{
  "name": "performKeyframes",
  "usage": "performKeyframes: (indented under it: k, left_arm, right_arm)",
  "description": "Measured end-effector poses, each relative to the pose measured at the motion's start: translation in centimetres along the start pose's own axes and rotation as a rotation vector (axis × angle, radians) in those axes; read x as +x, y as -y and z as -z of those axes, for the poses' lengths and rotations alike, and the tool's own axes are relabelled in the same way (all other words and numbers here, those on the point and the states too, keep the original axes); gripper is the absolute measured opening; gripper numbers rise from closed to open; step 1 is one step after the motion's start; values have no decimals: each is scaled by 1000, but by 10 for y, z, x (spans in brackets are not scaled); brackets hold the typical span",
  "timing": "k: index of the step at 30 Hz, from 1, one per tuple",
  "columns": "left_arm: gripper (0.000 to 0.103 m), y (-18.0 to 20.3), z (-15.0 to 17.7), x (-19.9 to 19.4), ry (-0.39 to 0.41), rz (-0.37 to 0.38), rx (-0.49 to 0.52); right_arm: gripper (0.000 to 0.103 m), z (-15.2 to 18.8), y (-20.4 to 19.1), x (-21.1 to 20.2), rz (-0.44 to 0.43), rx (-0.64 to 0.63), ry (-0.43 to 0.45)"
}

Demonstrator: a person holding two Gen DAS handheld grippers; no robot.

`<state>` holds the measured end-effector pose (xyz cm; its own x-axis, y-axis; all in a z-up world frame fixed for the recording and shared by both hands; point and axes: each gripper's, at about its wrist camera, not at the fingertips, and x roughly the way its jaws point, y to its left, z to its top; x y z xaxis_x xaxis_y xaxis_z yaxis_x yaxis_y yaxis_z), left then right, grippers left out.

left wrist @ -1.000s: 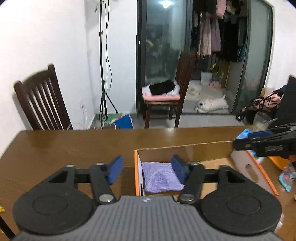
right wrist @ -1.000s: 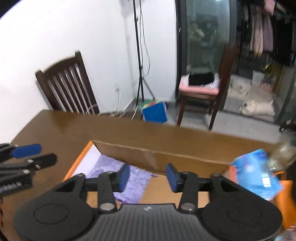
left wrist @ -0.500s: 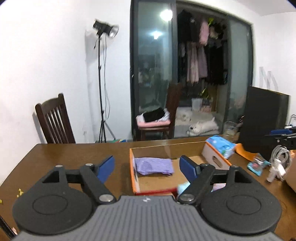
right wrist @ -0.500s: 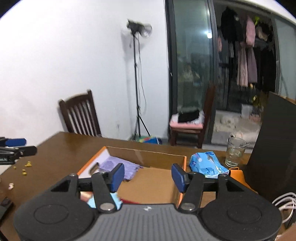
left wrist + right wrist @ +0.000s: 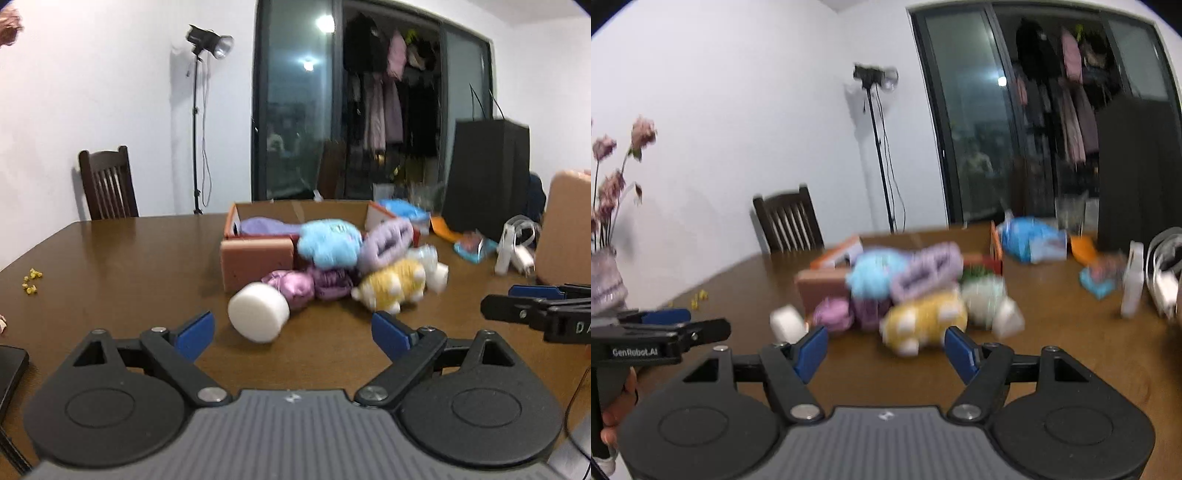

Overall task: Organize soft objects
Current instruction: 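Move both grippers back to the lilac fuzzy towel on the pile, then close both grippers on the lilac fuzzy towel and lift it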

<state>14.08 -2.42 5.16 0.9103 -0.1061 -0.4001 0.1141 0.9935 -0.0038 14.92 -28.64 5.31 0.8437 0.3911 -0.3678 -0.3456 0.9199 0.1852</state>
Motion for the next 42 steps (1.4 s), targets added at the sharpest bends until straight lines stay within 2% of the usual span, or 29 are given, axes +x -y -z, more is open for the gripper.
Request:
performKeyframes:
  k: [3, 8, 14, 17, 21, 23, 24, 25, 26, 29, 32, 36, 39, 42]
  left_arm:
    - [94, 3, -1, 13, -8, -6, 1]
    - [93, 8, -5, 45, -40, 43, -21]
    - [73, 29, -31, 109, -71, 126, -61]
    - [65, 41, -44, 145, -87, 178, -85]
    - [42, 47, -53, 188, -153, 242, -146]
    - [33, 47, -54, 200, -157, 263, -187]
    - [24, 48, -54, 203, -151, 270, -196]
    - [19, 48, -54, 204, -147, 277, -195]
    - [17, 50, -53, 203, -138, 283, -193]
    - [11, 51, -56, 194, -101, 272, -182]
    - [10, 48, -67, 169, -76, 294, -168]
    - [10, 45, -68, 107, 8, 335, -63]
    - [10, 34, -47, 73, -55, 385, -68]
    - [11, 31, -13, 48, -113, 407, -52]
  right_arm:
    - [69, 7, 0, 3, 27, 0, -14]
    - [69, -8, 17, 16, 52, 40, 26]
    - [66, -43, 45, 71, 80, 62, 29]
    - [64, -67, 60, 101, 59, 100, 43]
    - [61, -88, 76, 148, 31, 128, 31]
    - [52, -92, 82, 170, 27, 142, 8]
    - [49, -93, 84, 179, 24, 152, -1]
    - [38, -92, 85, 185, 14, 156, -8]
    - [23, -90, 87, 191, -2, 162, -18]
    - [14, -87, 84, 191, -10, 146, -25]
    - [13, -91, 72, 160, -19, 125, 38]
    - [13, -76, 54, 98, -51, 146, 102]
    - [13, -44, 43, 63, -82, 196, 72]
    - [13, -6, 27, 39, -67, 201, 34]
